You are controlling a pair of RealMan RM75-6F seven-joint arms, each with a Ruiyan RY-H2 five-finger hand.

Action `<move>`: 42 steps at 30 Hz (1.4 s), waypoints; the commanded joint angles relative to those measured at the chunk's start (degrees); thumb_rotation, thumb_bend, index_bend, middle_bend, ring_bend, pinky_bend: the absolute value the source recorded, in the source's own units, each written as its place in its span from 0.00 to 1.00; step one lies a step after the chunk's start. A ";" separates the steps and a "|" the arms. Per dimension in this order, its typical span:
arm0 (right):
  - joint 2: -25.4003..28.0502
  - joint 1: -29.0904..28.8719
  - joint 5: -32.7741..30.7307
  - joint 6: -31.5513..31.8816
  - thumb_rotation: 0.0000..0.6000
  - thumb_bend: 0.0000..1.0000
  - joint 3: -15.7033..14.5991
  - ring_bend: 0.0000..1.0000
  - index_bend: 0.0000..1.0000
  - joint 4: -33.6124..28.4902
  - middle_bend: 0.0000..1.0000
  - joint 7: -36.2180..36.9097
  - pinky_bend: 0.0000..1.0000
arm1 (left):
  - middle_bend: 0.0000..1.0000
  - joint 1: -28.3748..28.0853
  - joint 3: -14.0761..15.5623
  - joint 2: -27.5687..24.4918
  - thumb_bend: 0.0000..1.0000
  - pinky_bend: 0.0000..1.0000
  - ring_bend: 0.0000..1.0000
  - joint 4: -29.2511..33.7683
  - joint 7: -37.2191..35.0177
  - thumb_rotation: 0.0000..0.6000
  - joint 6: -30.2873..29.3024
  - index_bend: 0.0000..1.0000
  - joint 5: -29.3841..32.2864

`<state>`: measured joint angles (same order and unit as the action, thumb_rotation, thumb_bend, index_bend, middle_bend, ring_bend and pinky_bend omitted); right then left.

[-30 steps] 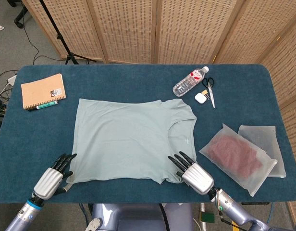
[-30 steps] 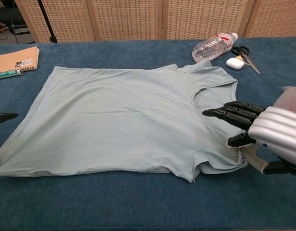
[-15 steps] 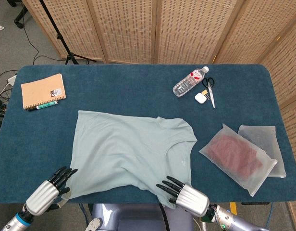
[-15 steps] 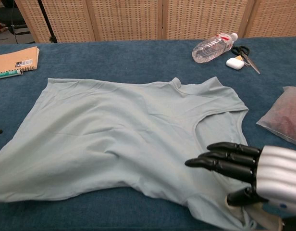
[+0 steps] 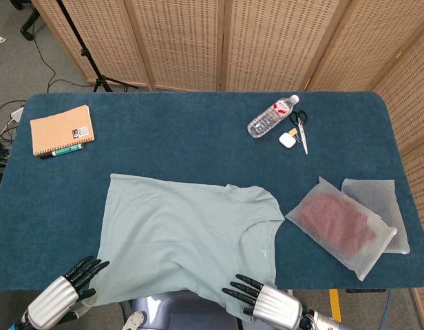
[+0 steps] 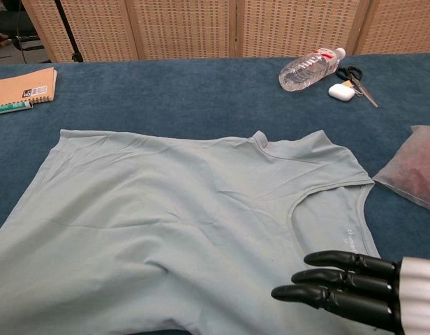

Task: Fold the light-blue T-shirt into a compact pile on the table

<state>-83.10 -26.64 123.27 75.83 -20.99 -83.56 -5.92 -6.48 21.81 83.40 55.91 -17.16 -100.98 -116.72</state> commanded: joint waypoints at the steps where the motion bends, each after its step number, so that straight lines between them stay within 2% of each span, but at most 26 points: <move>1: 0.03 0.02 -1.17 0.07 1.00 0.75 0.98 0.00 0.62 0.10 0.00 0.96 0.00 | 0.00 -0.44 -0.95 -0.16 0.52 0.00 0.00 1.12 -0.33 1.00 0.41 0.80 0.79; 7: 1.49 -0.40 -5.07 1.88 1.00 0.75 4.60 0.00 0.63 -0.35 0.00 4.49 0.00 | 0.00 -2.88 -4.54 -2.32 0.52 0.00 0.00 8.51 1.39 1.00 4.03 0.80 4.32; 9: 2.45 -0.72 -7.07 2.50 1.00 0.75 6.40 0.00 0.63 -0.95 0.00 6.10 0.00 | 0.00 -4.25 -6.21 -4.06 0.52 0.00 0.00 13.30 2.66 1.00 6.65 0.80 6.52; 15: 5.50 -2.64 -15.43 0.53 1.00 0.75 12.84 0.00 0.63 -3.01 0.00 10.01 0.00 | 0.00 -8.71 -12.91 -10.53 0.52 0.00 0.00 30.30 12.22 1.00 16.91 0.80 16.30; 18: 6.25 -3.92 -19.44 -1.88 1.00 0.75 15.51 0.00 0.63 -3.25 0.00 12.06 0.00 | 0.00 -10.13 -16.14 -12.64 0.52 0.00 0.00 36.43 17.78 1.00 20.93 0.80 21.83; 22: 6.04 -5.19 -23.82 -4.68 1.00 0.75 18.50 0.00 0.63 -2.07 0.00 13.24 0.00 | 0.00 -12.16 -20.24 -13.93 0.52 0.00 0.00 41.31 24.16 1.00 25.44 0.80 28.86; 27: 4.29 -6.36 -28.98 -8.19 1.00 0.75 21.38 0.00 0.63 1.14 0.00 14.55 0.00 | 0.00 -15.51 -25.29 -13.92 0.52 0.00 0.00 42.19 27.10 1.00 30.51 0.80 36.62; 33: 0.88 -7.85 -34.25 -12.49 1.00 0.75 24.12 0.00 0.63 5.61 0.00 15.01 0.00 | 0.00 -19.65 -29.67 -11.85 0.53 0.00 0.00 38.95 28.81 1.00 36.67 0.80 44.93; 42: -5.30 -10.62 -40.01 -18.57 1.00 0.76 27.00 0.00 0.63 13.29 0.00 14.26 0.00 | 0.00 -25.21 -33.22 -6.20 0.53 0.00 0.00 30.11 30.07 1.00 44.42 0.80 54.26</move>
<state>-86.88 -36.50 84.32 58.34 5.25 -72.04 8.85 -30.41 -10.46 75.84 87.68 12.69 -57.98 -63.99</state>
